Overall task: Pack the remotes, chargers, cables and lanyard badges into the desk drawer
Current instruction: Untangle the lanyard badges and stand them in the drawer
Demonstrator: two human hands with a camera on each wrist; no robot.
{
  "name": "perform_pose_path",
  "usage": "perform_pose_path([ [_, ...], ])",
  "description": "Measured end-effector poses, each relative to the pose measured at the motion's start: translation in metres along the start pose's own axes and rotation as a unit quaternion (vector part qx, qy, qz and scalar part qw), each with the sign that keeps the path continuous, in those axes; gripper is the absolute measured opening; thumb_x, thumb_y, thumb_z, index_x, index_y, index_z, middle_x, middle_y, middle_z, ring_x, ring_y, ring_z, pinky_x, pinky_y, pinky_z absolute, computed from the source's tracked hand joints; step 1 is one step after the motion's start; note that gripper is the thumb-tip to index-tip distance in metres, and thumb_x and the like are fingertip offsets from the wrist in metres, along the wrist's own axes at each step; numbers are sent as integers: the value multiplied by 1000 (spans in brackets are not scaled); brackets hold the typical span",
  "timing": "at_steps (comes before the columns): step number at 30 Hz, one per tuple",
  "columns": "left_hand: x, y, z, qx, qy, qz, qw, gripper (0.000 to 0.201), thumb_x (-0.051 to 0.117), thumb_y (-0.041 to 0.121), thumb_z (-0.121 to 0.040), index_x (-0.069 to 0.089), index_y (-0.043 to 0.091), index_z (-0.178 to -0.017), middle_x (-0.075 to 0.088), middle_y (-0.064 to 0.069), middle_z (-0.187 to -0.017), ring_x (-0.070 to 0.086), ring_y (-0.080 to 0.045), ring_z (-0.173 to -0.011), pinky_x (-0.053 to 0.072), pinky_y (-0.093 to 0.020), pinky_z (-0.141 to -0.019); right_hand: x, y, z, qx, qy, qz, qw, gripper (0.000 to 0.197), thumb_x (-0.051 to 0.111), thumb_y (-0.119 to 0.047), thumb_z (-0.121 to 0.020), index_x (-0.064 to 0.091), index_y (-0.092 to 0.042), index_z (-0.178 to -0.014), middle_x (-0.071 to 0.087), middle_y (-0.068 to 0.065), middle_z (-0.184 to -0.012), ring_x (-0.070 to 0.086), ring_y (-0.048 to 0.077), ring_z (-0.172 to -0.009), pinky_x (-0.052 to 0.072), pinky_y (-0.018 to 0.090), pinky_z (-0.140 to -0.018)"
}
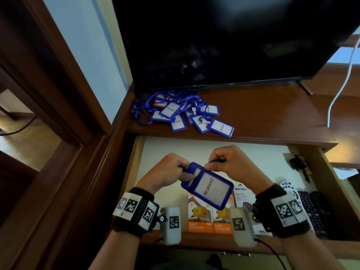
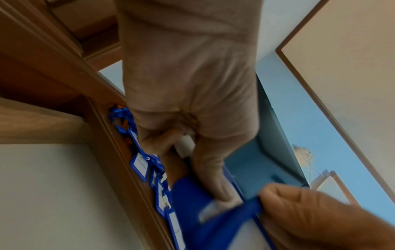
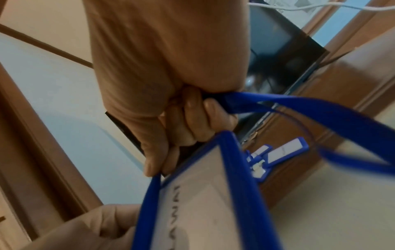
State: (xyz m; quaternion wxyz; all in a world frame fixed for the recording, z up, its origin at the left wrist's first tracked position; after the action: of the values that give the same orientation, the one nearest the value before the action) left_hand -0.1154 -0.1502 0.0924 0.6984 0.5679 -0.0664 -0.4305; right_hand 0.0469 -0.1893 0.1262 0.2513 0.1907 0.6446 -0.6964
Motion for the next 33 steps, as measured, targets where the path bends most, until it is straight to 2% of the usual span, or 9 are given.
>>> perform_pose_path([
  [6,6,-2,5,55,-56,164,983,22,68,-6,-75,73,12,-86,73,2,-80,68,-12,-82,51,-23,-70,9,26,12,42,-34,-218,974,20,68,-19,-83,61,-7,-69,62,-1,-58,58,10,-55,41,18,-48],
  [9,2,-1,-1,71,1,242,968,20,68,7,-67,77,19,-79,74,-1,-83,67,-17,-85,52,-30,-75,20,37,14,69,-7,-298,952,21,62,-13,-88,61,-13,-67,65,1,-59,66,12,-57,48,18,-50],
  [12,-1,-2,-8,59,77,303,948,19,67,7,-70,77,18,-82,74,-4,-85,66,-22,-84,49,-35,-79,31,47,11,125,37,-260,957,36,48,6,-92,53,-15,-64,48,2,-54,45,4,-41,36,15,-42],
  [14,0,-2,-11,34,117,355,927,15,64,2,-81,73,12,-88,74,-3,-81,61,-17,-74,48,-21,-65,42,51,7,140,13,-313,939,37,45,-5,-97,53,-13,-61,32,6,-57,26,9,-42,23,20,-40],
  [17,-2,-6,-14,-32,210,402,890,14,56,2,-89,68,9,-87,67,-3,-74,41,-11,-62,31,-14,-47,49,46,3,134,-6,-281,950,39,44,-21,-100,51,-10,-64,28,0,-49,22,8,-40,21,20,-40],
  [21,-13,-5,-6,-54,322,294,898,8,64,11,-89,71,15,-89,65,-2,-77,50,-10,-65,38,-20,-58,48,21,2,68,-52,-159,984,34,46,-17,-98,57,-8,-67,38,-11,-44,33,2,-40,30,12,-45],
  [25,-17,3,2,-33,376,150,914,9,67,16,-87,72,19,-93,68,5,-80,59,-3,-71,40,-6,-53,35,-6,0,-6,-104,-46,994,25,51,-14,-95,64,-10,-74,47,-9,-56,44,0,-48,34,9,-51],
  [29,-13,11,-4,1,306,-4,952,5,70,14,-82,73,13,-85,68,-2,-78,62,-18,-76,48,-29,-69,12,-12,-6,-22,-94,0,995,21,57,-13,-92,67,-13,-73,49,-11,-52,46,-2,-48,35,10,-51],
  [33,-4,21,-8,21,189,-104,976,13,73,12,-79,75,13,-91,65,6,-80,57,-10,-76,39,-17,-65,-5,0,-13,-35,-52,51,997,18,62,-18,-89,67,-9,-75,58,-5,-67,49,1,-57,36,13,-55],
])
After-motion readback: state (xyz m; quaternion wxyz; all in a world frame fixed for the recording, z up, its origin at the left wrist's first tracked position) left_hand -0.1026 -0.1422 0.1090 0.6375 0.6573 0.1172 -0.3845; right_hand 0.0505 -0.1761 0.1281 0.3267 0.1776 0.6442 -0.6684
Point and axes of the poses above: each hand's wrist, its own z-axis away from the middle knuckle, its own x-axis out of the palm, y = z × x, the point moved 5 cm from there along -z, towards the middle knuckle
